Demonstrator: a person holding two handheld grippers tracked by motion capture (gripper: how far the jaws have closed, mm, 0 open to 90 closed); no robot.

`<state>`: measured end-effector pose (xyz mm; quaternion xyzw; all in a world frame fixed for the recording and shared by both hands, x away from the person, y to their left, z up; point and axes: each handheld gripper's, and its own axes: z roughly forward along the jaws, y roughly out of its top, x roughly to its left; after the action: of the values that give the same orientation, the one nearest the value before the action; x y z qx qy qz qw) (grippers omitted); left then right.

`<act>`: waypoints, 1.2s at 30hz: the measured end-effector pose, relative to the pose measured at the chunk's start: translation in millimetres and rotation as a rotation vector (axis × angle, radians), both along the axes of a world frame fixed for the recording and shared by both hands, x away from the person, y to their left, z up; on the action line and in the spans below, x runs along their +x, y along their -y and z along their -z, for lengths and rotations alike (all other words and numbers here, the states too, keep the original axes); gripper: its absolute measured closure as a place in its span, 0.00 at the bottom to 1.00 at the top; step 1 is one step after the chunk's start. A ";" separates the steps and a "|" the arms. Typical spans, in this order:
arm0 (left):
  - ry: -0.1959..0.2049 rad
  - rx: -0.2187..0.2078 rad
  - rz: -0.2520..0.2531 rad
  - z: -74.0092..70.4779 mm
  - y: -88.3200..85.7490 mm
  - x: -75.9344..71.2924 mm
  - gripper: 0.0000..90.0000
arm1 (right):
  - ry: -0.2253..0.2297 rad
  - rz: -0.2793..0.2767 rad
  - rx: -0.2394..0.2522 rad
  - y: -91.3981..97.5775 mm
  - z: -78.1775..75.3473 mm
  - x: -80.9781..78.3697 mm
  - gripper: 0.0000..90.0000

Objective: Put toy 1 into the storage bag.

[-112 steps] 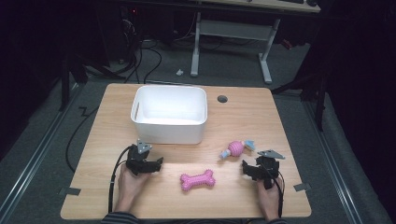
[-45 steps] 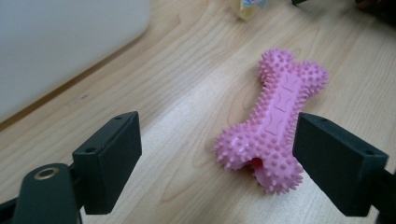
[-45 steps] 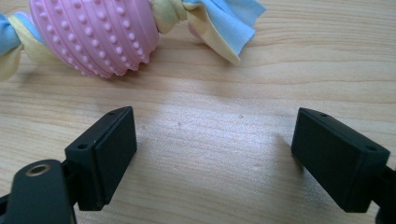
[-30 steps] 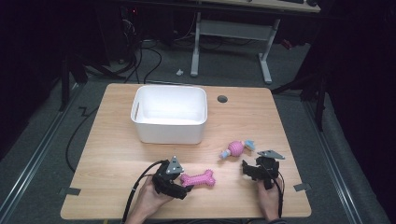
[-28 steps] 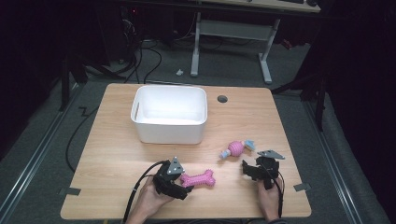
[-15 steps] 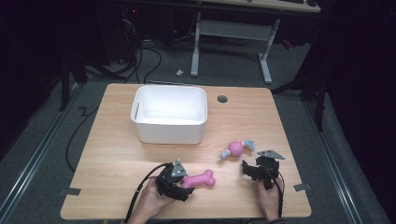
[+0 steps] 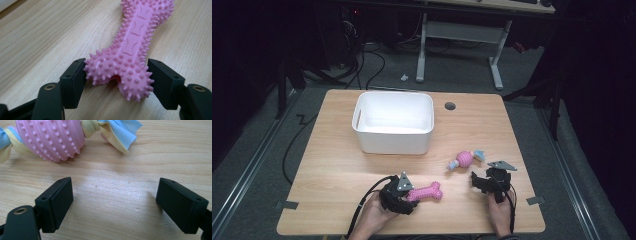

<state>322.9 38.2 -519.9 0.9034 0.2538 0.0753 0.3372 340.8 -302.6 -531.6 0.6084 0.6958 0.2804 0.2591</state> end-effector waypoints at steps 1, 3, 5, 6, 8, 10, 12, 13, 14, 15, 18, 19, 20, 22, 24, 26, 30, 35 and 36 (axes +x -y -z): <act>0.000 0.000 -0.001 -0.1 0.0 0.0 0.38 | 0.000 0.000 0.000 0.0 0.0 0.0 0.15; 0.001 -0.001 -0.002 -0.2 -0.2 0.0 0.39 | 0.000 0.000 0.000 0.0 0.0 0.0 0.15; 0.011 0.000 -0.003 -0.4 -0.3 -0.6 0.40 | 0.000 0.000 0.000 0.0 0.0 0.0 0.15; 0.014 0.000 -0.005 -0.3 -0.3 -0.9 0.40 | 0.000 0.000 0.000 0.0 0.0 0.0 0.15; 0.019 0.002 -0.005 -0.4 -0.4 -1.2 0.40 | 0.000 0.000 0.000 0.0 0.0 0.0 0.15; 0.026 -0.002 -0.008 -0.7 -0.3 -1.7 0.40 | 0.000 0.000 0.000 0.0 0.0 0.0 0.15; 0.029 -0.007 -0.009 -1.5 -0.8 -1.6 0.41 | 0.000 0.000 0.000 0.0 0.0 0.0 0.15; 0.032 -0.013 -0.010 -2.0 -1.2 -1.6 0.41 | 0.000 0.000 0.000 0.0 0.0 0.0 0.15; 0.034 -0.017 -0.011 -2.5 -1.5 -1.6 0.41 | 0.000 0.000 0.000 0.0 0.0 0.0 0.15; 0.037 -0.021 -0.012 -3.6 -2.1 -1.6 0.41 | 0.000 0.000 0.000 0.0 0.0 0.0 0.15; 0.043 -0.031 -0.016 -5.5 -2.9 -1.9 0.41 | 0.000 0.000 0.000 0.0 0.0 0.0 0.15; 0.044 -0.033 -0.016 -6.1 -3.2 -1.9 0.41 | 0.000 0.000 0.000 0.0 0.0 0.0 0.15; 0.046 -0.033 -0.018 -6.5 -3.5 -2.0 0.42 | 0.000 0.000 0.000 0.0 0.0 0.0 0.15; 0.055 -0.034 -0.020 -7.6 -4.1 -2.2 0.42 | 0.000 0.000 0.000 0.0 0.0 0.0 0.15; 0.065 -0.036 -0.026 -8.9 -5.1 -2.7 0.42 | 0.001 0.000 0.000 0.0 0.0 0.0 0.15; 0.066 -0.039 -0.029 -10.0 -6.2 -2.4 0.42 | 0.000 0.000 0.000 0.0 0.0 0.0 0.15; 0.069 -0.051 -0.040 -13.4 -9.8 -1.3 0.42 | 0.000 0.000 0.000 0.0 0.0 0.0 0.15; 0.074 -0.068 -0.052 -18.2 -14.2 -0.4 0.42 | 0.000 0.000 0.000 0.0 0.0 0.0 0.15; 0.073 -0.071 -0.053 -19.1 -15.1 -0.2 0.42 | 0.000 0.000 0.000 0.0 0.0 0.0 0.15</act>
<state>322.8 53.2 -500.8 0.8805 0.2677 0.1081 0.3760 340.8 -302.6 -531.6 0.6083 0.6958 0.2805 0.2592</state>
